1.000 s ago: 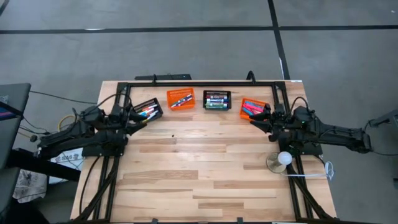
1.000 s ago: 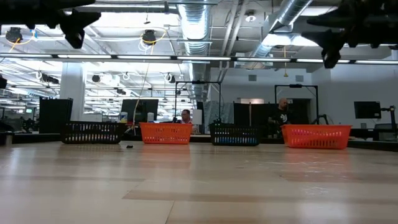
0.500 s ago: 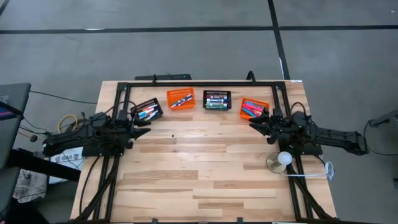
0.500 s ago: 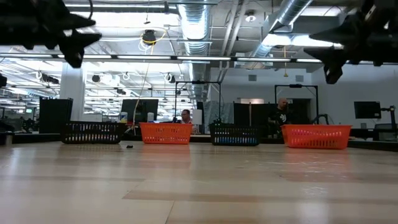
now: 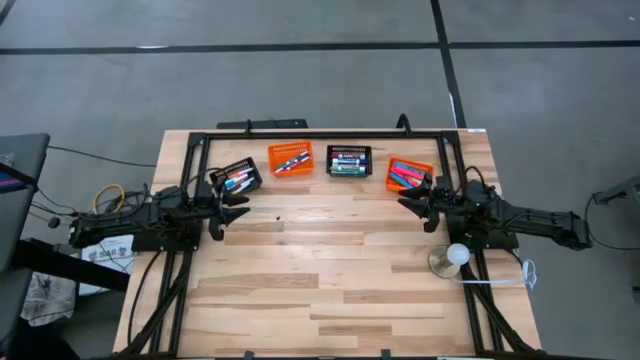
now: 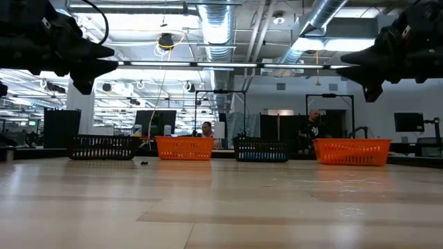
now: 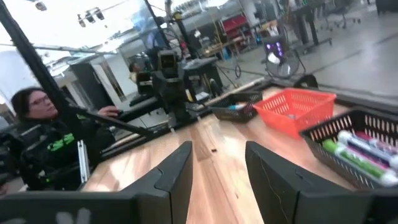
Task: Pick & Place Markers
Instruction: Return to Home Position
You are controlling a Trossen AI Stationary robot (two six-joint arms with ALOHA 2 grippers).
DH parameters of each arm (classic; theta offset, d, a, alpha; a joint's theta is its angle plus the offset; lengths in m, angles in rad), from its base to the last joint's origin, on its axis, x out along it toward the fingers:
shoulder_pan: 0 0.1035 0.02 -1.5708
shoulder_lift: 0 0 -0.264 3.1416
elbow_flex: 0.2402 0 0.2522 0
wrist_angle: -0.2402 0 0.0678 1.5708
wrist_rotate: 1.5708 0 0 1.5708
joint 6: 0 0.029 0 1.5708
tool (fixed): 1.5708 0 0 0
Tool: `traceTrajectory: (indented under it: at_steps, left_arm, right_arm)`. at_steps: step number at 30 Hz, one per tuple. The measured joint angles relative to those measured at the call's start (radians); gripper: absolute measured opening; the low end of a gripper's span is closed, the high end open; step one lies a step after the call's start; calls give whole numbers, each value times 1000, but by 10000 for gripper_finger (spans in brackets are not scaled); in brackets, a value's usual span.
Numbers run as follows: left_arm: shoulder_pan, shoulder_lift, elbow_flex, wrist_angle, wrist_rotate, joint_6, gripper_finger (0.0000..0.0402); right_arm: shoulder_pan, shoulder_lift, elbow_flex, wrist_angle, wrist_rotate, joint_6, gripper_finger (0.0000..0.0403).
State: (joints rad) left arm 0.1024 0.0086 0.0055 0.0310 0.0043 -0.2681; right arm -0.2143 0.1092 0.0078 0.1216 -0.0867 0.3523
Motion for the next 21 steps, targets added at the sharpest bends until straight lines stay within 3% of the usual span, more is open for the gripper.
traceTrajectory:
  at_steps: [10, 17, 21]
  left_arm:
    - [0, 18, 0, -8, -25, 73, 157]
    - [0, 151, 0, -8, -36, 66, 157]
    - [0, 227, 0, -1, -23, -14, 157]
  right_arm:
    - [11, 0, -1, -44, -18, -142, 137]
    - [11, 0, -1, -65, -18, -182, 135]
    - [11, 0, -2, -62, -19, -195, 134]
